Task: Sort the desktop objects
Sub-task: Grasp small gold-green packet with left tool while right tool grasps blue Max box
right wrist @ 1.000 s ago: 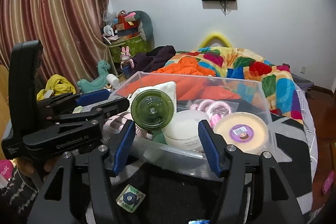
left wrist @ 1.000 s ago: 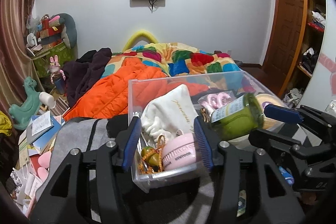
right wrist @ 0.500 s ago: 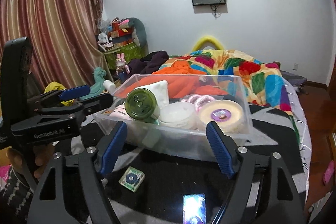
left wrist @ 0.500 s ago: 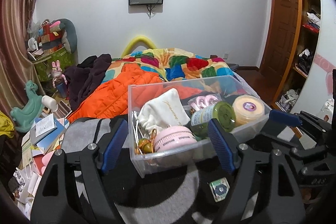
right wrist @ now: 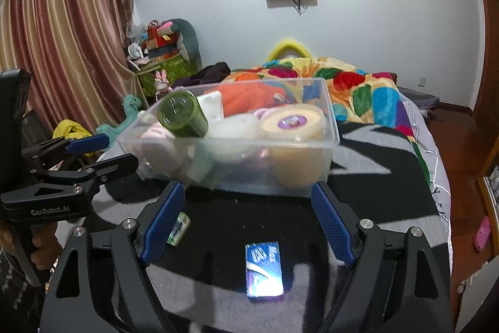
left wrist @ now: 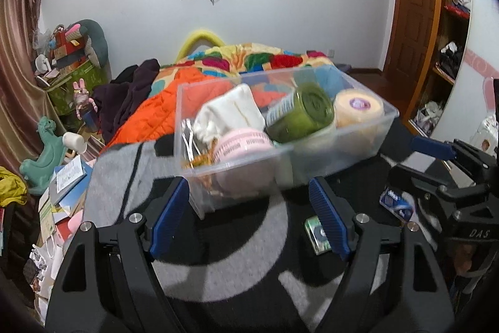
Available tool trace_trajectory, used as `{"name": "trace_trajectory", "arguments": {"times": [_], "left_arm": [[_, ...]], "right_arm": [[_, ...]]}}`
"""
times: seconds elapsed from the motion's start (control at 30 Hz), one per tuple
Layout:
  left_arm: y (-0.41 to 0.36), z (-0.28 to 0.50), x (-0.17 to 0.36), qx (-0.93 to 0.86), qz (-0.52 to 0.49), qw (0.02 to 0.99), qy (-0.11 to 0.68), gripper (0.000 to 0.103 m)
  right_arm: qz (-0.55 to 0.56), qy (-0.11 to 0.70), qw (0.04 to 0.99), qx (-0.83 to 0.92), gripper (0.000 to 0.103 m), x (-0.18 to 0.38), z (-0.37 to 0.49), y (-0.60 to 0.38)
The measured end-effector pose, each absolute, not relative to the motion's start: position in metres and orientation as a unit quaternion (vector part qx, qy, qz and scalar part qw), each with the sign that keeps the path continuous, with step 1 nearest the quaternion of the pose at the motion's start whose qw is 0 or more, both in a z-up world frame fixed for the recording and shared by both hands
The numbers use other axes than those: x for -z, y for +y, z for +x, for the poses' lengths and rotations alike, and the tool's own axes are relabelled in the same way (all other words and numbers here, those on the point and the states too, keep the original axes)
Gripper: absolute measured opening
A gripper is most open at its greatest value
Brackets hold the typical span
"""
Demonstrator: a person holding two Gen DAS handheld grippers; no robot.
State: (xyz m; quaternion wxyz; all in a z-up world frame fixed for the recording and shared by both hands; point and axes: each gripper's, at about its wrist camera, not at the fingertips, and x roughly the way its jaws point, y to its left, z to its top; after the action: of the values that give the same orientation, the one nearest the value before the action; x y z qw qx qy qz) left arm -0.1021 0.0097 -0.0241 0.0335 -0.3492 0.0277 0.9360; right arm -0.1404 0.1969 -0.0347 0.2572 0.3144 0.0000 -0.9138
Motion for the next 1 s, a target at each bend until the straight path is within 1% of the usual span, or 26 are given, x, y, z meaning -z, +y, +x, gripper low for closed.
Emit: {"name": "trace_trajectory", "arguments": {"times": [0.47, 0.57, 0.67, 1.0], "left_arm": [[0.021, -0.101, 0.056, -0.914, -0.401, 0.063, 0.009, 0.079], [0.028, -0.102, 0.066, -0.907, -0.416, 0.071, 0.015, 0.079], [0.034, -0.101, 0.070, -0.904, -0.418, 0.081, 0.016, 0.083], [0.046, -0.109, 0.076, -0.895, -0.435, 0.096, 0.016, 0.083]], "right_arm": [[0.360, -0.002, 0.241, 0.901, 0.081, 0.067, -0.139, 0.209], [0.368, 0.000, 0.240, 0.898, 0.081, 0.072, -0.136, 0.209], [0.377, 0.004, 0.237, 0.896, 0.081, 0.080, -0.134, 0.210], [0.362, 0.034, 0.232, 0.902, 0.081, 0.086, -0.124, 0.205]]}}
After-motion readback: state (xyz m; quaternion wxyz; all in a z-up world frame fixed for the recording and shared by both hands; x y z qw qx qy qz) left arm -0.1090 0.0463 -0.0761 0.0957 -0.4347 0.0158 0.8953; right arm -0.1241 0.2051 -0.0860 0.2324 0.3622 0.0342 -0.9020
